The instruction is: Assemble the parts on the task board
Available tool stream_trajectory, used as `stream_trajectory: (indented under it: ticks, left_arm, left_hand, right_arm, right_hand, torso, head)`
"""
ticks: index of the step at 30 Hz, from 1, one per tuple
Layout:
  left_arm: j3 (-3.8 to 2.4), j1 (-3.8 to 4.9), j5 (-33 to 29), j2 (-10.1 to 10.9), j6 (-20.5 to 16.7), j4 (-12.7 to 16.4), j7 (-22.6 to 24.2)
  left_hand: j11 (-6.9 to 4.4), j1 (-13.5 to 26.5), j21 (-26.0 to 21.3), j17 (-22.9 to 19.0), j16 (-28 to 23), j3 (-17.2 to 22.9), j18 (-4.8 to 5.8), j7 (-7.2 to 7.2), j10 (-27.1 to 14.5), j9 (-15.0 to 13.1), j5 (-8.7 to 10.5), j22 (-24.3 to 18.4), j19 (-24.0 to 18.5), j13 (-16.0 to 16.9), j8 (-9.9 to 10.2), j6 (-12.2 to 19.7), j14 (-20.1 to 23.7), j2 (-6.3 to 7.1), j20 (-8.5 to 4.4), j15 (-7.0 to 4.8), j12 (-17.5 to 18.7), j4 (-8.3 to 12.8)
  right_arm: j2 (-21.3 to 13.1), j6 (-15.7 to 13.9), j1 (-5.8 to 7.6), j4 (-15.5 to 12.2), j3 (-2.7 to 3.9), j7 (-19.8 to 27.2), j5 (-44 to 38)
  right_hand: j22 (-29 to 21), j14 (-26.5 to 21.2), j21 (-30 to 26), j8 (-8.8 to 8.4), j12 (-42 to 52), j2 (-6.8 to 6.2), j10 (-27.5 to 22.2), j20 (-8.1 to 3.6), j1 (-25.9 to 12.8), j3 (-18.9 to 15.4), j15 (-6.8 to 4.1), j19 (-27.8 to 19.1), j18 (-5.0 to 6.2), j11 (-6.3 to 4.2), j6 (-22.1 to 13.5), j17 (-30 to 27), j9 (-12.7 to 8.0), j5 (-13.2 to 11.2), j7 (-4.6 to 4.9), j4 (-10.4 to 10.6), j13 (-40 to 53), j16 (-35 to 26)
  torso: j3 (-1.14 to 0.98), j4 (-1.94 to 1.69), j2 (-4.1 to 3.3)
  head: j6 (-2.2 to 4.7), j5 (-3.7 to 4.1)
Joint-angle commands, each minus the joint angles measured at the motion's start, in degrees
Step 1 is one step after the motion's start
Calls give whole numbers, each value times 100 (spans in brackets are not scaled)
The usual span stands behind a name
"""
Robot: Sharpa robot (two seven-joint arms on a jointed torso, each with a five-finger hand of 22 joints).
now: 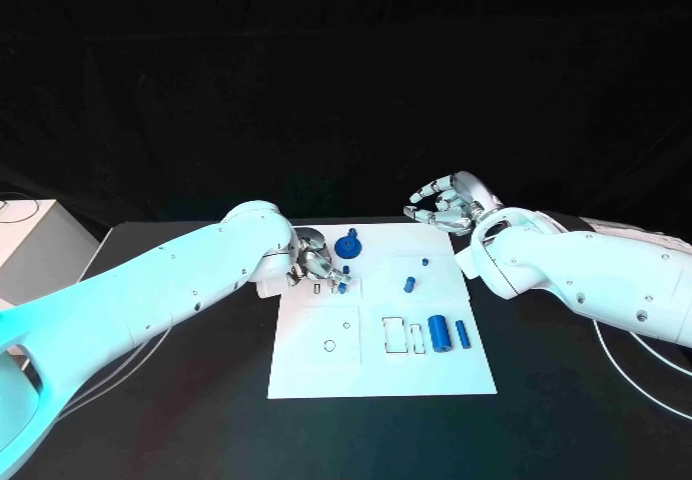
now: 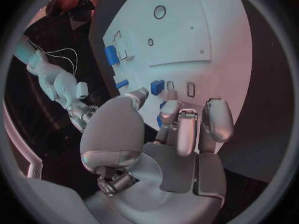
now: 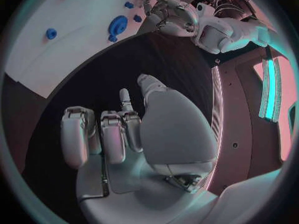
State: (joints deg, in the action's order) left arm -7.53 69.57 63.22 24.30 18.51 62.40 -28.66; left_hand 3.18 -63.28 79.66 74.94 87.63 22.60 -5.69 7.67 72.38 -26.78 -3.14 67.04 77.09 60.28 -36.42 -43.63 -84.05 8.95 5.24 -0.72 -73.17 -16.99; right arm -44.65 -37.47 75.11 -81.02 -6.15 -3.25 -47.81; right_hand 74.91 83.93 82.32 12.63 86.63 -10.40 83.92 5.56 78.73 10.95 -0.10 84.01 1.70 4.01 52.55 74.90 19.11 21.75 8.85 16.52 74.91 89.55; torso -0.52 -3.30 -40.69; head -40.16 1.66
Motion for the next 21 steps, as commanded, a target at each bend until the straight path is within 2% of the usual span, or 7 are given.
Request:
stream_trajectory:
  ticks: [1, 10, 21]
  left_arm:
    - [0, 11, 29, -31, 213, -11, -23]
    - [0, 12, 23, -83, 237, -32, -15]
    - [0, 12, 9, -115, 203, -50, -4]
  left_hand:
    - [-6, 62, 29, 1047, 2, -34, 96, -14, -17, -14, 16, 15, -7, 11, -39, 30, -404, -12, 12, 20, 10, 7]
    - [-18, 13, 35, 1048, 3, -14, 96, -29, -23, -41, 16, 20, -10, 9, -80, 0, -404, -52, 15, 13, 7, 17]
    - [-35, -55, 44, 1061, 9, 12, 97, -50, -13, -88, 16, 34, -9, 31, -147, -45, -409, -67, 13, 1, -11, 19]
  right_arm:
    - [8, 102, 3, 4, 3, -32, -86]
    - [29, 120, 3, 15, 3, -58, -102]
    - [62, 146, 2, 36, 2, -91, -134]
  right_hand:
    - [808, 572, -16, -4, -20, -46, 239, -28, -17, 34, -29, 294, 36, 2, -46, 1363, 1, 22, -2, -2, 1181, -15]
    - [803, 571, -23, -4, -23, -42, 236, -27, -29, 36, -27, 292, 37, 4, -51, 1357, 1, 33, 0, 3, 1178, -18]
    - [804, 572, -23, -1, -18, -37, 241, -25, -35, 40, -26, 292, 37, 5, -52, 1361, 2, 38, 1, 4, 1182, -16]
  torso:
    - [12, -3, -7]
    - [9, 13, -14]
    - [10, -12, -11]
  head:
    - [-14, -1]
    - [-56, 3]
    - [-92, 7]
